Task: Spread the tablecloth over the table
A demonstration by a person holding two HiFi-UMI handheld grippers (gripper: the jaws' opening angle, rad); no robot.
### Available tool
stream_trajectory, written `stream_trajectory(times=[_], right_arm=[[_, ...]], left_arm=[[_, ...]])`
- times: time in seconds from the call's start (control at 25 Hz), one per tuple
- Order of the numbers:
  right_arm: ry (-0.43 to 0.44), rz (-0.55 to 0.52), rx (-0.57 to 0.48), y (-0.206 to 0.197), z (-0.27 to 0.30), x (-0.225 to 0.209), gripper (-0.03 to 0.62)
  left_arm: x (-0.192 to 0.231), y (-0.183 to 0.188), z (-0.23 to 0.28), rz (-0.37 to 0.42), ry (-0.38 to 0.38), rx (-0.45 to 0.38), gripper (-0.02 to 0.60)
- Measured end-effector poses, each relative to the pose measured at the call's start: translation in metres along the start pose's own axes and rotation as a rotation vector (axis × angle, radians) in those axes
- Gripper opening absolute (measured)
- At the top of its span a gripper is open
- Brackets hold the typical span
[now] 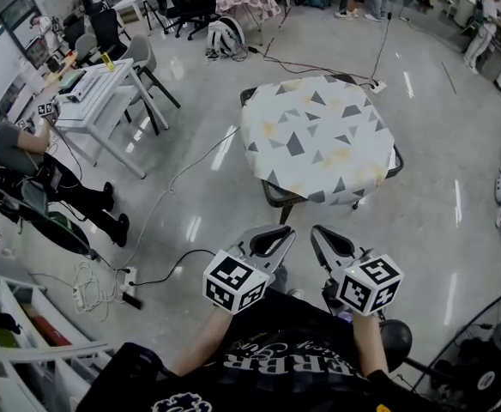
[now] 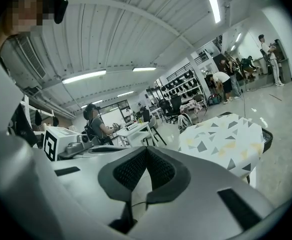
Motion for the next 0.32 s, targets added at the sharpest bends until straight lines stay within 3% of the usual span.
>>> stream_trajectory(times=[0.32], right_arm=[[-0.002,-0.002,0.010,-0.0001,-0.0007,-0.0030,0.012]], left_arm=[[-0.0034,0.0014,0.0014,0.006,0.000,0.001,0.046]])
Point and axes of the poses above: the fingertips, and each gripper's own axes: z forward along the fingers, x to its left, y out of its top, the point moved 5 cm from there along -z, backward along the fingers, and after that the axes turned 11 degrees about z, right-handed, at the moved point
